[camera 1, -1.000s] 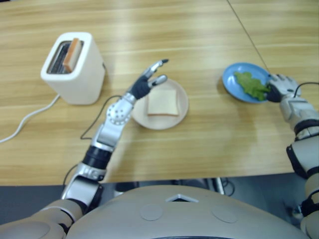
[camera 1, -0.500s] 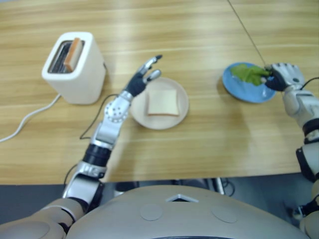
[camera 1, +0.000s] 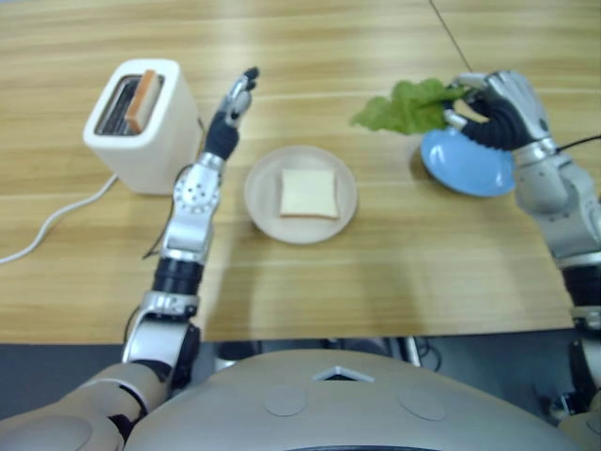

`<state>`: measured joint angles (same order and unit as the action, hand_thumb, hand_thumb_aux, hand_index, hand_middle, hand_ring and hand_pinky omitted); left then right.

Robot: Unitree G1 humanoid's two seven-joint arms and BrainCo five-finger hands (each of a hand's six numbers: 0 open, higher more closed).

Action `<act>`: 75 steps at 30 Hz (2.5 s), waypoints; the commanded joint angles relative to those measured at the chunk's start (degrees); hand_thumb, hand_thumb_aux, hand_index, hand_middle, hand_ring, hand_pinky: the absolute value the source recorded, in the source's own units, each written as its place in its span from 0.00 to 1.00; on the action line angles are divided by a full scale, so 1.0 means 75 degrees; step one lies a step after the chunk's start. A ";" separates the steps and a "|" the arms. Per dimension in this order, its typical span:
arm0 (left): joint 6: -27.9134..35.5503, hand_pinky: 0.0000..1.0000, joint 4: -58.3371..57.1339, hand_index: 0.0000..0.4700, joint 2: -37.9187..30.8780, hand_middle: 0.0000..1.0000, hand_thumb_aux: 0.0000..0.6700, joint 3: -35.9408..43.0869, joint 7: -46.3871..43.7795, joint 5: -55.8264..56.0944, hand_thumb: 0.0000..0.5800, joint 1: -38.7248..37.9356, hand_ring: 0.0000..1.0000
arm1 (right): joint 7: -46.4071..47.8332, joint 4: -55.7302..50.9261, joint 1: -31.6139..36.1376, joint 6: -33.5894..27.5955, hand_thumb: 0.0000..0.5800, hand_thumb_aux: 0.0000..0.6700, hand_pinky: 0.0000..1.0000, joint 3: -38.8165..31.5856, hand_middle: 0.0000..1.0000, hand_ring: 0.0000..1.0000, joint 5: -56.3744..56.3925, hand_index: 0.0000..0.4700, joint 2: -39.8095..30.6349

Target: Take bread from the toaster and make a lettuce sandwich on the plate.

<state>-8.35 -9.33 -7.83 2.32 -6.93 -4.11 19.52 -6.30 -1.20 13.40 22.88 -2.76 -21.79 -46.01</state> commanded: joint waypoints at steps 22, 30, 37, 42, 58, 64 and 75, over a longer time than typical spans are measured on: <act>-0.0155 0.00 -0.0259 0.00 0.0167 0.00 0.00 -0.0086 0.0162 0.0093 0.00 -0.0054 0.00 | -0.0224 -0.4801 0.1373 0.1092 1.00 1.00 1.00 -0.2733 1.00 1.00 -0.1895 0.98 0.2758; -0.0173 0.00 -0.0329 0.00 0.0196 0.00 0.00 -0.0031 0.0163 -0.0032 0.00 -0.0089 0.00 | 0.0043 -0.3357 0.1019 0.0959 1.00 1.00 1.00 -0.2130 1.00 1.00 -0.1530 0.98 0.2318; -0.0201 0.00 -0.0441 0.00 0.0156 0.00 0.00 -0.0026 0.0165 -0.0097 0.00 -0.0050 0.00 | 0.0228 -0.3264 0.0916 0.0677 1.00 1.00 1.00 -0.2024 1.00 1.00 -0.1606 0.98 0.2210; -0.0207 0.00 -0.0490 0.00 0.0141 0.00 0.00 -0.0028 0.0175 -0.0112 0.00 -0.0018 0.00 | 0.0549 -0.4047 0.0954 0.0666 1.00 1.00 1.00 -0.2304 1.00 1.00 -0.1672 0.98 0.2348; -0.0211 0.00 -0.0600 0.00 0.0086 0.00 0.00 -0.0043 0.0173 -0.0122 0.00 0.0029 0.00 | 0.0839 -0.3210 0.0572 0.0446 0.00 0.00 0.00 -0.2320 0.00 0.00 -0.2033 0.00 0.1849; -0.0264 0.00 -0.0528 0.00 0.0041 0.00 0.00 -0.0040 0.0291 -0.0240 0.00 0.0020 0.00 | 0.0857 -0.1802 0.0146 0.0096 0.00 0.00 0.00 -0.1501 0.00 0.00 -0.1832 0.00 0.1235; 0.1212 0.00 0.2249 0.00 -0.1973 0.00 0.00 -0.0772 0.2740 -0.5055 0.00 -0.0112 0.00 | 0.0503 -0.0377 -0.0230 -0.0458 0.00 0.00 0.00 0.0644 0.00 0.00 -0.0976 0.00 0.0825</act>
<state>-5.18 6.09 -19.35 -1.80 9.45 -30.64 18.73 -2.59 -3.73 13.05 19.93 1.13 -30.42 -40.73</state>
